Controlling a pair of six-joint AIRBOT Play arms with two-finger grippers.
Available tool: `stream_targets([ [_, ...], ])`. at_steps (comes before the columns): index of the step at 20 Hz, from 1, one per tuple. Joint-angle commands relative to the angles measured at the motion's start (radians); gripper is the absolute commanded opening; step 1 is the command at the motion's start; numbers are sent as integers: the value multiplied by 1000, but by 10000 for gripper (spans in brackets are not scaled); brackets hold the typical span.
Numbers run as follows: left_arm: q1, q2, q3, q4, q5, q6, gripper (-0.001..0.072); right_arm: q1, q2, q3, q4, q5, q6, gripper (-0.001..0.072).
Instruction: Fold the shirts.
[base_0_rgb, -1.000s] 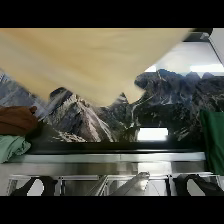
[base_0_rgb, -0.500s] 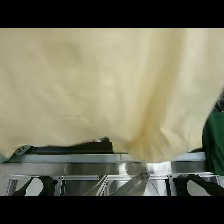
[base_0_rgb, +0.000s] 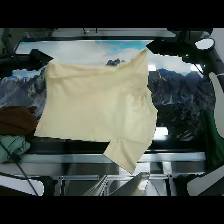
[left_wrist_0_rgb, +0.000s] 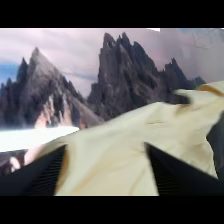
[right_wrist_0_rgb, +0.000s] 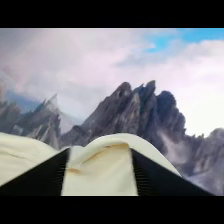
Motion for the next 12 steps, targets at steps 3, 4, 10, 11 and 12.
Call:
stream_targets([
  [3,38,-182,265,87,-171,-104,711,-100,37,22,23,155,53,477],
  [4,66,-181,306,149,-257,-169,711,-137,67,22,24,281,74,313],
  [10,201,-105,111,333,-662,-342,691,-244,192,-234,-14,820,219,222],
  [11,216,-66,1,349,-644,-333,691,-248,232,-350,-14,817,193,223],
  [12,229,-31,-96,392,-626,-332,691,-252,267,-458,-13,806,163,225],
])
